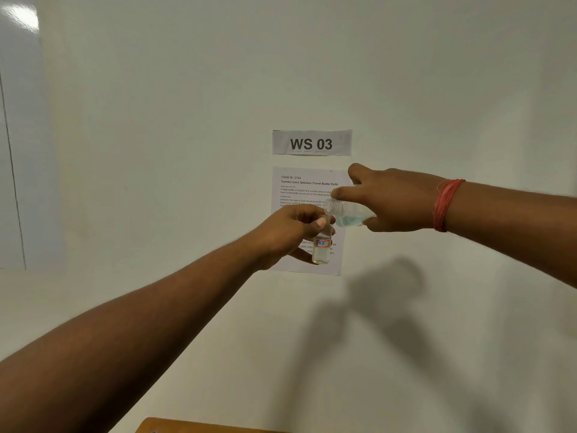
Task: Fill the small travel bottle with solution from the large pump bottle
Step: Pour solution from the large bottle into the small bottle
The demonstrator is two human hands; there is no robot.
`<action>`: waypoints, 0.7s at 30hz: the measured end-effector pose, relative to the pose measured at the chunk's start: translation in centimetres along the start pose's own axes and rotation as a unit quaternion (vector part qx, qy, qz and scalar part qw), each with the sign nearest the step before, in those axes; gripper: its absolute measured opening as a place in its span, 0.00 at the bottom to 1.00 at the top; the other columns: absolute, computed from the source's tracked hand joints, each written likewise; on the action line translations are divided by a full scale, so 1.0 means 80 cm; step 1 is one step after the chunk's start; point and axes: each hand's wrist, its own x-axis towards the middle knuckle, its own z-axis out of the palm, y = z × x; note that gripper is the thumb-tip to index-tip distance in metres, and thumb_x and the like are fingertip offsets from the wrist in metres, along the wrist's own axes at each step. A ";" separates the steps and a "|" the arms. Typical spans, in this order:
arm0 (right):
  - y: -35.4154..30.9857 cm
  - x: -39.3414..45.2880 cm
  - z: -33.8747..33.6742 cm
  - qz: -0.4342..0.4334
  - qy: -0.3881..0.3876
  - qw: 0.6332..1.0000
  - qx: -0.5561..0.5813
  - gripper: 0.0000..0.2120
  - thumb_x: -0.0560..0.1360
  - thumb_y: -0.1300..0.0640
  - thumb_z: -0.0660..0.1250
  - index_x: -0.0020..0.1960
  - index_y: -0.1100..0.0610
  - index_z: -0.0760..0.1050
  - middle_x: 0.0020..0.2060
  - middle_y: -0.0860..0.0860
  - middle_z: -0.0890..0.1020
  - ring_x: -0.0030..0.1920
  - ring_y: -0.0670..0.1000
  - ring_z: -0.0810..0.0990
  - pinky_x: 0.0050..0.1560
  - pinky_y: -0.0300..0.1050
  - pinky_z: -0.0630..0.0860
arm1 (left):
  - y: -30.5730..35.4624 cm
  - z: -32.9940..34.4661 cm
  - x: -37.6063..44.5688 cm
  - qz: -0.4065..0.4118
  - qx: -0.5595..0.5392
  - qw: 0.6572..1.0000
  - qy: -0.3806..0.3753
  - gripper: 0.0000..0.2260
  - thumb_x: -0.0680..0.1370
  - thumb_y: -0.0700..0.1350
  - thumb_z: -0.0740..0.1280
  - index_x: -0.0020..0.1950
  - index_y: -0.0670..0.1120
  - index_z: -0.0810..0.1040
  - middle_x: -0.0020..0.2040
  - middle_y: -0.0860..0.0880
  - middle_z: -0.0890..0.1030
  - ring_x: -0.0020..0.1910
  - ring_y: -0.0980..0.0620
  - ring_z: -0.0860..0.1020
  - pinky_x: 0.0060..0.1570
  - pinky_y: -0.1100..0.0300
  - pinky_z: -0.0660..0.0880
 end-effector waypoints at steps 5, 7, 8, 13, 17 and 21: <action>-0.004 -0.003 0.017 0.010 0.007 0.999 0.051 0.34 0.74 0.50 0.68 0.76 0.46 0.58 0.61 0.52 0.65 0.33 0.48 0.69 0.37 0.43 0.69 | -0.012 0.002 0.001 0.001 -0.002 1.000 0.002 0.11 0.84 0.44 0.63 0.62 0.43 0.80 0.59 0.44 0.84 0.59 0.46 0.82 0.51 0.44 0.84; -0.008 -0.005 0.027 0.016 0.011 0.997 0.077 0.34 0.74 0.49 0.69 0.76 0.46 0.58 0.60 0.51 0.66 0.35 0.49 0.71 0.38 0.41 0.69 | -0.018 0.004 0.002 0.003 0.002 1.000 0.002 0.10 0.84 0.44 0.63 0.62 0.42 0.80 0.59 0.44 0.84 0.59 0.47 0.82 0.51 0.45 0.84; -0.010 -0.006 0.034 0.017 0.013 0.996 0.091 0.35 0.74 0.49 0.69 0.76 0.46 0.58 0.59 0.51 0.66 0.36 0.50 0.72 0.38 0.41 0.69 | -0.022 0.006 0.001 0.005 0.006 1.000 0.002 0.10 0.84 0.44 0.63 0.61 0.42 0.80 0.59 0.45 0.84 0.59 0.47 0.82 0.51 0.44 0.84; -0.022 -0.011 0.069 0.023 0.020 0.986 0.167 0.35 0.72 0.46 0.71 0.75 0.45 0.59 0.55 0.48 0.65 0.42 0.51 0.73 0.43 0.41 0.70 | -0.044 0.014 -0.002 0.002 0.006 1.000 0.001 0.11 0.84 0.44 0.64 0.64 0.43 0.79 0.59 0.45 0.83 0.59 0.48 0.82 0.51 0.45 0.84; -0.034 -0.017 0.094 0.029 0.027 0.975 0.217 0.35 0.72 0.46 0.72 0.75 0.45 0.60 0.54 0.45 0.63 0.45 0.49 0.71 0.44 0.39 0.69 | -0.064 0.022 -0.004 -0.003 0.004 1.000 -0.003 0.11 0.84 0.44 0.63 0.64 0.43 0.79 0.59 0.45 0.83 0.58 0.48 0.82 0.50 0.48 0.85; -0.050 -0.023 0.132 0.049 0.029 0.959 0.278 0.35 0.71 0.48 0.73 0.74 0.45 0.62 0.51 0.45 0.65 0.46 0.50 0.73 0.44 0.39 0.71 | -0.090 0.030 -0.007 -0.015 -0.003 1.000 -0.006 0.11 0.84 0.45 0.64 0.64 0.44 0.79 0.59 0.46 0.83 0.58 0.49 0.83 0.47 0.52 0.85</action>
